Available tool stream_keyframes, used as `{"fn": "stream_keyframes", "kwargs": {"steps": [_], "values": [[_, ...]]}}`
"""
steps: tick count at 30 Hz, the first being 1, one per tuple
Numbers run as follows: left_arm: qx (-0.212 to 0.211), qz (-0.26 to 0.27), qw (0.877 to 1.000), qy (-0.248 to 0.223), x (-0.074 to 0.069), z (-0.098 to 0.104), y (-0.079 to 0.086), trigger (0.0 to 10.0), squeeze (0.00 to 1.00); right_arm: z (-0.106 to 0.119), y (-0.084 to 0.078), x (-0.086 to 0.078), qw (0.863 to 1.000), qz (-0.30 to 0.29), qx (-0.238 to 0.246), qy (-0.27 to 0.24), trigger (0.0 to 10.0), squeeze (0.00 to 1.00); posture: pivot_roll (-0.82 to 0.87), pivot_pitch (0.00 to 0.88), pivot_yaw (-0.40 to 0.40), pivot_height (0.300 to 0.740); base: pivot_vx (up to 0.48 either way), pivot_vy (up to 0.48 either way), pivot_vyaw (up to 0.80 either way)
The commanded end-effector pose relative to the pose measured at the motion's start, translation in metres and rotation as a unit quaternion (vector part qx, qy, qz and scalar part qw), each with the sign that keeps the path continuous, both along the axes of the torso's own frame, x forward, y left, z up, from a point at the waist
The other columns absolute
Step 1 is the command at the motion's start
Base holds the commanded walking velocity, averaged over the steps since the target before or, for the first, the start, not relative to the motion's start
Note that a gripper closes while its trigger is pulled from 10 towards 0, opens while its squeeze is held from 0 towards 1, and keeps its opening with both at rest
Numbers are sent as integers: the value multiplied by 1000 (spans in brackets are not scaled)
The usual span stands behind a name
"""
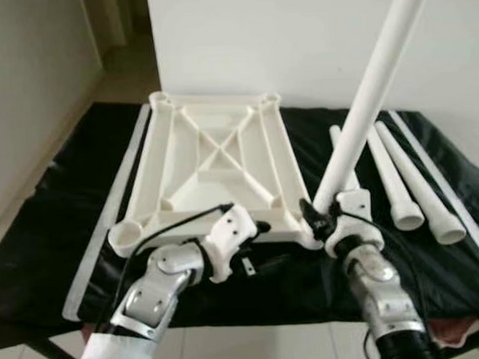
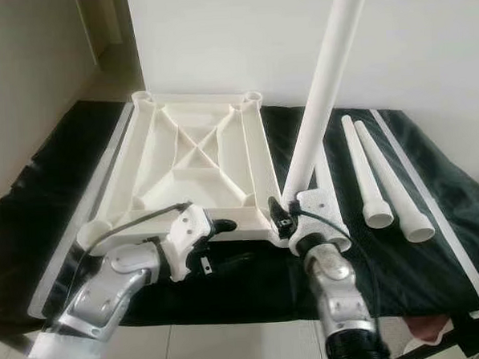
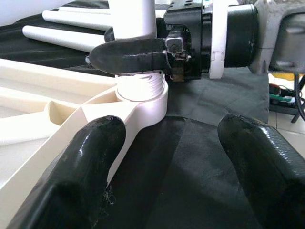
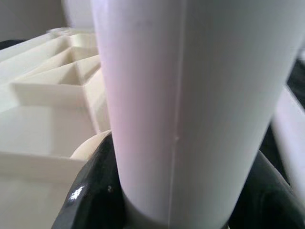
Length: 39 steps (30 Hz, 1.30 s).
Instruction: Building children table
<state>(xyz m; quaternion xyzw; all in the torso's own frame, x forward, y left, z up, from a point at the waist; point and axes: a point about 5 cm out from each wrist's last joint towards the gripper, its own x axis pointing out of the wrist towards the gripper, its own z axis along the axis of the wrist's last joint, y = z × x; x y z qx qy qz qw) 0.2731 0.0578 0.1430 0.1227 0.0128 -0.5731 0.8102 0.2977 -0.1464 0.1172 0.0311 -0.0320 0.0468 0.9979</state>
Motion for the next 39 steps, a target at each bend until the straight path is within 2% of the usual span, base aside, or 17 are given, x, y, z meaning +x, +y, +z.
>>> {"fn": "stream_keyframes", "kwargs": {"steps": [1, 6, 10, 28, 29, 33, 39], "values": [[3, 3, 1000, 0, 0, -3, -3, 10000, 0, -14, 1, -6, 998, -51, 13, 39, 10000, 0, 13, 0, -62, 740, 0, 0, 0], [0, 3, 1000, -1, 1, -3, -4, 10000, 0, -14, 14, -9, 991, -111, 50, 46, 10000, 0, 15, 0, -68, 740, 0, 0, 0], [-3, 5, 1000, 2, 1, -3, -3, 10000, 0, -12, 20, -11, 992, -102, 55, 47, 10000, 0, 10, 0, -65, 740, 0, 0, 0], [-8, 8, 1000, 0, 1, -2, -4, 10000, 0, -9, 20, -10, 992, -114, 39, 46, 10000, 0, 17, 0, -70, 740, 0, 0, 0], [-8, 11, 1000, -1, 2, -2, -3, 10000, 0, -8, 19, -10, 992, -111, 43, 46, 10000, 1000, 17, 0, -70, 740, 0, 0, 0], [-8, 14, 1000, -4, 4, 0, -2, 10000, 0, -5, 19, -10, 993, -100, 51, 37, 10000, 1000, 16, 0, -69, 740, 0, 0, 0], [-8, 12, 1000, -4, 5, 0, -2, 10000, 0, -3, 18, -12, 995, -89, 37, 30, 10000, 1000, 11, 0, -57, 740, 0, 0, 0]]}}
